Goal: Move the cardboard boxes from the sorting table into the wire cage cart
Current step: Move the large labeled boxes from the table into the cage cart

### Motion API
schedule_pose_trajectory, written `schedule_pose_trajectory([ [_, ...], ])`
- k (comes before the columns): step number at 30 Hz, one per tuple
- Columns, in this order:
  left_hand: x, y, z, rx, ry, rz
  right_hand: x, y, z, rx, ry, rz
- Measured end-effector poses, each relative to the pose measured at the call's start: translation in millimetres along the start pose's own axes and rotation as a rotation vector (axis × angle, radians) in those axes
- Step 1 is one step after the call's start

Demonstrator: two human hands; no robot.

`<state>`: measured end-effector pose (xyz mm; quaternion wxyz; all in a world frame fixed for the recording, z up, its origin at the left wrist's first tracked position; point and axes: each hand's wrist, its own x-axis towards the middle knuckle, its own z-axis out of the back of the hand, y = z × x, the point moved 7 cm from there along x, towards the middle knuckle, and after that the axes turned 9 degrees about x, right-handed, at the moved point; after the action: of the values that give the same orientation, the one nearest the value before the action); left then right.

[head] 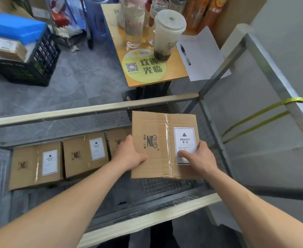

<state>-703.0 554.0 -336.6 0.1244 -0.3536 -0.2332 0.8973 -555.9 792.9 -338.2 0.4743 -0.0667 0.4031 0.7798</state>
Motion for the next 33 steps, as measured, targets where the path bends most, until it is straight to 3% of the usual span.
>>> schedule_pose_trajectory([
  [18,163.9,5.0,-171.8,-0.052,0.102,0.188,197.6,-118.2,-60.6,-0.068,0.017,-0.081],
  [33,253.0,19.1,-250.6,-0.098,0.118,0.227,295.5,-161.6,-100.2,-0.106,-0.049,-0.043],
])
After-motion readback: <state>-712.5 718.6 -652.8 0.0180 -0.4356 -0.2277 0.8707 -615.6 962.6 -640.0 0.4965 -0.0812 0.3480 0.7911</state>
